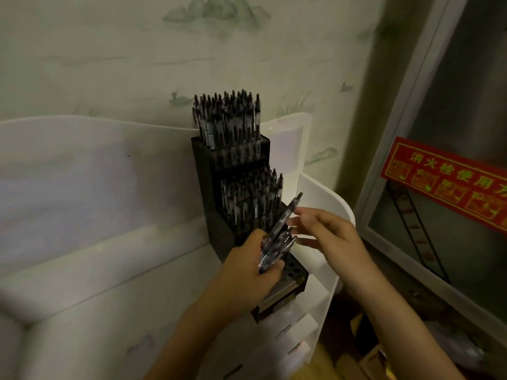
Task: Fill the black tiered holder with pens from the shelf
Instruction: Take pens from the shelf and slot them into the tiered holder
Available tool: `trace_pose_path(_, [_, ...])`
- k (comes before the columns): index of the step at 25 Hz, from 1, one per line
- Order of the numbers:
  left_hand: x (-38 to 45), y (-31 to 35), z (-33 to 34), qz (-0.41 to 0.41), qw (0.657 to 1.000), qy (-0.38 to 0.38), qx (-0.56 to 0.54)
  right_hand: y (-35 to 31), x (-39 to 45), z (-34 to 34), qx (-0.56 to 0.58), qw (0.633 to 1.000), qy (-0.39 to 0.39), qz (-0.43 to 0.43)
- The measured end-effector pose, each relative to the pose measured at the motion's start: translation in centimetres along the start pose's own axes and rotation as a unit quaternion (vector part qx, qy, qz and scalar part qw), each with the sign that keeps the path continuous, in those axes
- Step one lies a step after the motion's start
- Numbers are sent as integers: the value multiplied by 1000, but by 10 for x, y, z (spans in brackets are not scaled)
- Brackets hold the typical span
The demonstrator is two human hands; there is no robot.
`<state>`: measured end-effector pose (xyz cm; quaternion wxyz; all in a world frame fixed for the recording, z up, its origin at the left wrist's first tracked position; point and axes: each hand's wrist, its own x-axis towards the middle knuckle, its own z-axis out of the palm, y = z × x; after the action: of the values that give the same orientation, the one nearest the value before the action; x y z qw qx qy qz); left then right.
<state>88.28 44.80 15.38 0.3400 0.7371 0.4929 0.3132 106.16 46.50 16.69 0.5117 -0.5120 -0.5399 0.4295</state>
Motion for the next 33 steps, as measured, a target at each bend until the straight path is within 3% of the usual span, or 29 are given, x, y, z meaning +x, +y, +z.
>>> trace_pose_path(3, [8, 3, 12, -4, 999, 4, 33, -3, 14, -9, 120, 992, -28, 42])
trace_pose_path(8, [13, 7, 23, -27, 999, 30, 26, -7, 24, -25, 199, 978, -47, 47])
trace_pose_path(11, [14, 5, 24, -47, 997, 53, 36, -12, 31, -38, 210, 978, 2, 14])
trace_pose_path(15, [8, -7, 22, -71, 993, 70, 61, -10, 38, -59, 116, 986, 89, -78])
trace_pose_path(21, [2, -21, 12, -90, 988, 105, 69, 59, 37, -36, -107, 988, 72, -84])
trace_pose_path(26, [1, -27, 6, -93, 987, 116, 64, 98, 42, -16, -132, 983, 66, -110])
trace_pose_path(33, [3, -32, 3, -97, 986, 117, 62, 105, 39, -5, -133, 974, 54, -174])
